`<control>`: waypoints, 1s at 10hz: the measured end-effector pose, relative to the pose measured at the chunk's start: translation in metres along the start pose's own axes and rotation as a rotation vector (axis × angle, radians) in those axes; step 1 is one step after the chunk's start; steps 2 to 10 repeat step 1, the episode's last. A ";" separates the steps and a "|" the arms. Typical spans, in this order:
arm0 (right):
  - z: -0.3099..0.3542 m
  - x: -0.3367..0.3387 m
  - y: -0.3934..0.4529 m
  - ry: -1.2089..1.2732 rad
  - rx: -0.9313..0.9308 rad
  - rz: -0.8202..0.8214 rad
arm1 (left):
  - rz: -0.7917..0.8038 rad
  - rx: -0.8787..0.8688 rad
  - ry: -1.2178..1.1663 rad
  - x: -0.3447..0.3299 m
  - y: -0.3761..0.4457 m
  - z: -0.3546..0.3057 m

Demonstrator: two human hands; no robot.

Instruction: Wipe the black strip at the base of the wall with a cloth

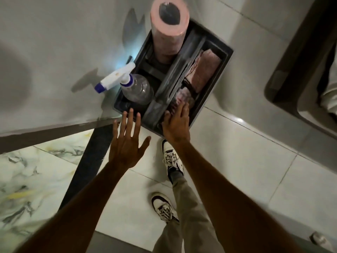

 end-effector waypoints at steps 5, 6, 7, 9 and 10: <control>-0.006 0.029 -0.049 0.006 0.065 -0.018 | 0.025 0.028 -0.028 0.023 -0.017 -0.015; -0.006 0.029 -0.049 0.006 0.065 -0.018 | 0.025 0.028 -0.028 0.023 -0.017 -0.015; -0.006 0.029 -0.049 0.006 0.065 -0.018 | 0.025 0.028 -0.028 0.023 -0.017 -0.015; -0.006 0.029 -0.049 0.006 0.065 -0.018 | 0.025 0.028 -0.028 0.023 -0.017 -0.015; -0.006 0.029 -0.049 0.006 0.065 -0.018 | 0.025 0.028 -0.028 0.023 -0.017 -0.015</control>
Point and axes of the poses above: each hand's wrist, its own y-axis towards the middle knuckle, its own x-axis out of the back of the hand, z = x × y, the point moved 6 cm from there along y, towards the middle knuckle, and after that the axes turned 9 degrees about z, right-handed, at the moved point
